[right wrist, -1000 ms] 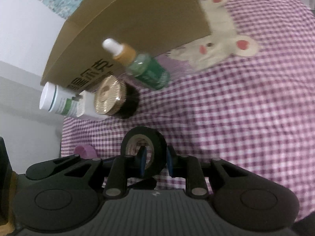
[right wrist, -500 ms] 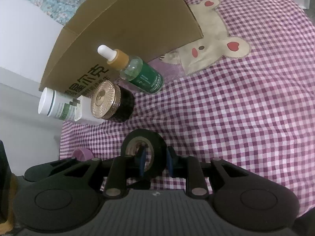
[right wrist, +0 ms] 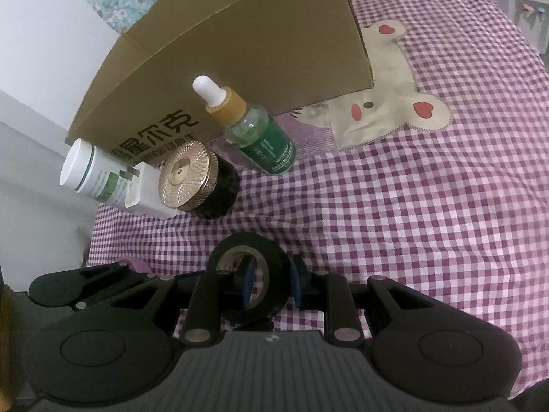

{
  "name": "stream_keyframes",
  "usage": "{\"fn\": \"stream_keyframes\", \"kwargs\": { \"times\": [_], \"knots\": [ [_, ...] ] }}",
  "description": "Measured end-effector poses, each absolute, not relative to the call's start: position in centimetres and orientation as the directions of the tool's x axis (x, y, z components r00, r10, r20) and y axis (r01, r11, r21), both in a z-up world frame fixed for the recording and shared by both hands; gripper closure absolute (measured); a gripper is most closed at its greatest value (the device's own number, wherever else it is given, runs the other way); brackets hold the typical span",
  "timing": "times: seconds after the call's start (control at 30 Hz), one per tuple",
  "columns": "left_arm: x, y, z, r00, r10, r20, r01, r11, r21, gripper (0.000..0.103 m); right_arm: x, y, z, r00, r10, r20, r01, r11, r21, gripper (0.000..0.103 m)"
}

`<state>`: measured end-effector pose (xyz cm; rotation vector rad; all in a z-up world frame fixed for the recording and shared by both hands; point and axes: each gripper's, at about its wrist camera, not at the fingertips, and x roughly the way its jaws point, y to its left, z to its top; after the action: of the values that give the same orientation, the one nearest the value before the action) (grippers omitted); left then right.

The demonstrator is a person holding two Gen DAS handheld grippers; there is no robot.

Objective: Organize rigid objects
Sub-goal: 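Carry the black tape roll into the box and open the right tool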

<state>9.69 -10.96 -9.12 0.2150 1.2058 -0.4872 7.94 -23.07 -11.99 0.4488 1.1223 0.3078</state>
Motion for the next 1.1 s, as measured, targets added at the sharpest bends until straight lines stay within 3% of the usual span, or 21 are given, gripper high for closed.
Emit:
{"fn": "stream_keyframes", "kwargs": {
  "times": [0.5,0.87,0.93,1.1],
  "knots": [
    [8.1,-10.7,-8.6,0.272,-0.256,-0.928,0.521,0.850,-0.081,0.043,6.2,-24.8,-11.6,0.391,0.470,-0.791,0.012,0.857,0.515,0.079],
    [7.9,-11.4,-8.5,0.307,-0.237,-0.922,0.560,0.828,-0.026,0.036,6.4,-24.1,-11.6,0.382,0.453,-0.806,-0.030,0.877,0.479,0.078],
    [7.7,-11.4,-8.4,0.323,-0.231,-0.918,0.569,0.822,-0.007,0.028,6.4,-23.8,-11.6,0.380,0.454,-0.806,-0.041,0.879,0.476,0.078],
    [7.7,-11.4,-8.7,0.355,-0.218,-0.909,0.577,0.816,0.030,0.024,6.6,-23.8,-11.3,0.369,0.453,-0.812,-0.057,0.883,0.467,0.078]
  ]
}}
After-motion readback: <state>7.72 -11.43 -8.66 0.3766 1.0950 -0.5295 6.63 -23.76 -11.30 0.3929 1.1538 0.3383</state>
